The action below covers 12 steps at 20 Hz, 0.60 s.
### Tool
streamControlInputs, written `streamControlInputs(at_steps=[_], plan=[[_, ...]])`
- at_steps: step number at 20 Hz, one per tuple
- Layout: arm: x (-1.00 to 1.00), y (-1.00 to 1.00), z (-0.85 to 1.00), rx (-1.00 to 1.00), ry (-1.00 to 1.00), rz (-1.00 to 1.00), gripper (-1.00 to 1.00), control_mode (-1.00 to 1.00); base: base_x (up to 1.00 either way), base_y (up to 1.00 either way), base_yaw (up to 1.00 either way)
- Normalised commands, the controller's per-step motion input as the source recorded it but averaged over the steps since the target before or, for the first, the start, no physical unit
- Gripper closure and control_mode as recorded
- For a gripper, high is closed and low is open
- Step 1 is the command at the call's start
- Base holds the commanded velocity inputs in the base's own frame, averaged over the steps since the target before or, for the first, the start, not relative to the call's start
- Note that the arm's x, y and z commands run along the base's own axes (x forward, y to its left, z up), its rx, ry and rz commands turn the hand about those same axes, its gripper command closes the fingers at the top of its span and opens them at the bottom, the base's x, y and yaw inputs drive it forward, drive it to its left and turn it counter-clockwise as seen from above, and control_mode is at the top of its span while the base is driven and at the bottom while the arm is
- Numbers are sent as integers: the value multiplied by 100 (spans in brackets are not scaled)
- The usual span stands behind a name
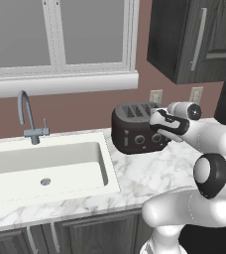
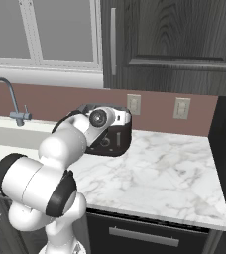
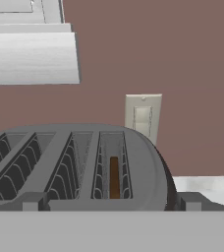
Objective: Start the toaster. Once the lever pops up, take the bread to the plate on the dining counter.
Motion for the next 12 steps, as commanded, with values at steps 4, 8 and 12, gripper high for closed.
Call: streamControlInputs(at_steps=[4, 8, 12], plan=[[0, 0, 0, 0, 0, 0, -100, -100, 0, 0, 0], [0, 0, 0, 0, 0, 0, -100, -100, 0, 0, 0], [0, 0, 0, 0, 0, 0, -100, -100, 0, 0, 0]])
